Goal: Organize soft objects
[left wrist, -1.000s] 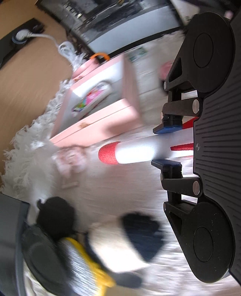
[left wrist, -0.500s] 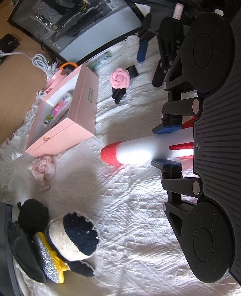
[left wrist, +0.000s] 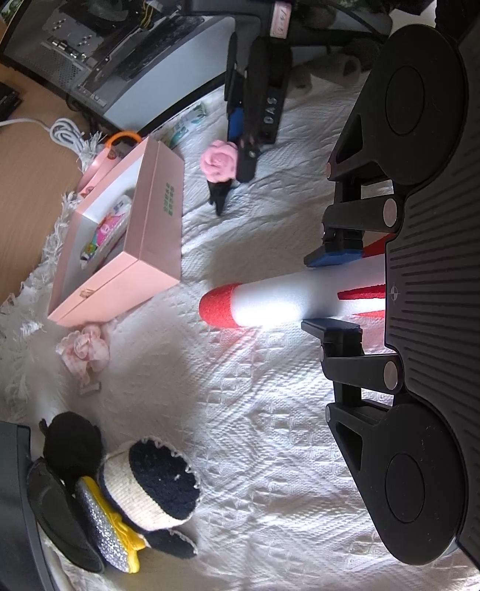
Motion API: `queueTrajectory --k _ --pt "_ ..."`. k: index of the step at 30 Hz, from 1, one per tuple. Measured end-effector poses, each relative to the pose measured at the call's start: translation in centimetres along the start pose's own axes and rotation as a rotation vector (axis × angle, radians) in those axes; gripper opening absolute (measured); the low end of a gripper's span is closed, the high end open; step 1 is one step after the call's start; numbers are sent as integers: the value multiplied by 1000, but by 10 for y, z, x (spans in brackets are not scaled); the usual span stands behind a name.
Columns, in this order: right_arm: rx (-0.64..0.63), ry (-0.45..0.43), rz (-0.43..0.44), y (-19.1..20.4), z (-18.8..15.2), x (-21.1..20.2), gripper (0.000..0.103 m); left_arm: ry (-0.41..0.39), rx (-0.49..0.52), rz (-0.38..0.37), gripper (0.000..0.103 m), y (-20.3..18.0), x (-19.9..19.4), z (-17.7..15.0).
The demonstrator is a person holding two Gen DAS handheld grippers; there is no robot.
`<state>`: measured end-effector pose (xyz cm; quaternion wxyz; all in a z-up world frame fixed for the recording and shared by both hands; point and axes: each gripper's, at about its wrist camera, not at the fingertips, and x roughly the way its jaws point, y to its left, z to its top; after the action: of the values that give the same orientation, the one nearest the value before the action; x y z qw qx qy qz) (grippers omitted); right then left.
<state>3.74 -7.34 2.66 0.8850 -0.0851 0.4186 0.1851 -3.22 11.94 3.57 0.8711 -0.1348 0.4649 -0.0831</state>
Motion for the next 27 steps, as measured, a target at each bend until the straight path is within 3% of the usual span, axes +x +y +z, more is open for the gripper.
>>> queueTrajectory --k 7,14,21,25,27 --pt "29 5 -9 -11 -11 -43 33 12 49 -15 33 -15 1 0" --pt "96 -5 -83 -24 -28 -83 33 -30 176 -176 33 -63 -21 22" --pt "135 -36 -140 -29 -42 -108 33 -133 173 -173 33 -92 -9 89" --pt "152 -59 -158 -33 -43 -116 33 -227 152 -127 35 -102 0 149" --pt "162 -61 -171 -35 -41 -118 34 -238 110 -68 34 -103 17 181"
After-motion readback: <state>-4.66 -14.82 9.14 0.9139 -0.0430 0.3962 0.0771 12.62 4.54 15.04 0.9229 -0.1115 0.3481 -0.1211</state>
